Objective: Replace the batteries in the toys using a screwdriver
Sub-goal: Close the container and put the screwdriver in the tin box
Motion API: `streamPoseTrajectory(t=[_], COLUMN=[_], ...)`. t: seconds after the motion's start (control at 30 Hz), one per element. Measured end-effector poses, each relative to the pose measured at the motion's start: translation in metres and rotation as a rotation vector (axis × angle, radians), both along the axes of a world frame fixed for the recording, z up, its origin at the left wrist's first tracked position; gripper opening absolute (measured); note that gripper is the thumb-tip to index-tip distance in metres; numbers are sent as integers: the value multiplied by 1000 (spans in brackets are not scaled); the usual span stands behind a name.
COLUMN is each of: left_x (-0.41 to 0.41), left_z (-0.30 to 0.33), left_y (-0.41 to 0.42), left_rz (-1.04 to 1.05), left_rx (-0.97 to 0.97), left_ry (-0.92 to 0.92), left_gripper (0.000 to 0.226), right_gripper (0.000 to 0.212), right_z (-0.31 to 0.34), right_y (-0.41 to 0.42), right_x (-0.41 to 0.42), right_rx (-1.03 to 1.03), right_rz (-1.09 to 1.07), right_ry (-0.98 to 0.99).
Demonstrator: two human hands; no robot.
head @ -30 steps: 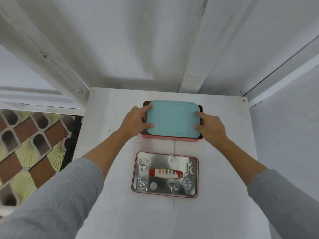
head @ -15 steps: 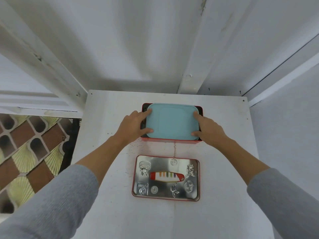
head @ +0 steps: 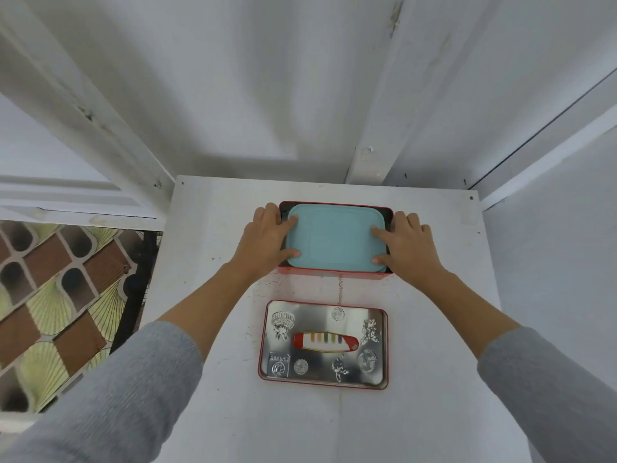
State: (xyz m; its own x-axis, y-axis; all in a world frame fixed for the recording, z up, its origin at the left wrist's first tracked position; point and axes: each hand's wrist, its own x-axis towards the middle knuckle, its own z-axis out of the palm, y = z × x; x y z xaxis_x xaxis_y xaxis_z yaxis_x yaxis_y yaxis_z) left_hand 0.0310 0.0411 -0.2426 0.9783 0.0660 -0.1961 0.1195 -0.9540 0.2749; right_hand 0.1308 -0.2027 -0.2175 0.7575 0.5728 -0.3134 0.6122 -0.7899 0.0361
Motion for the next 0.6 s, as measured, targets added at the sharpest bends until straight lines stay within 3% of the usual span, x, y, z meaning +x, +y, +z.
streamPoseTrajectory(t=[0.1, 0.2, 0.3, 0.47, 0.6], left_x=[-8, -29, -65, -118, -140], left_z=[4, 10, 10, -7, -18], left_y=[0, -2, -8, -22, -31], left_rz=[74, 294, 435, 600, 600], left_rx=[-226, -499, -622, -681, -648], left_ry=[-141, -263, -243, -44, 91], left_gripper=[66, 55, 47, 40, 40], right_gripper=[49, 42, 41, 24, 26], right_z=[0, -5, -7, -27, -45], right_y=[-4, -17, -32, -53, -59], right_x=[-4, -22, -56, -113, -135], right_rx=[225, 562, 794, 744, 647], right_rz=[-53, -254, -495, -791, -917], right_ry=[-3, 22, 133, 357, 469])
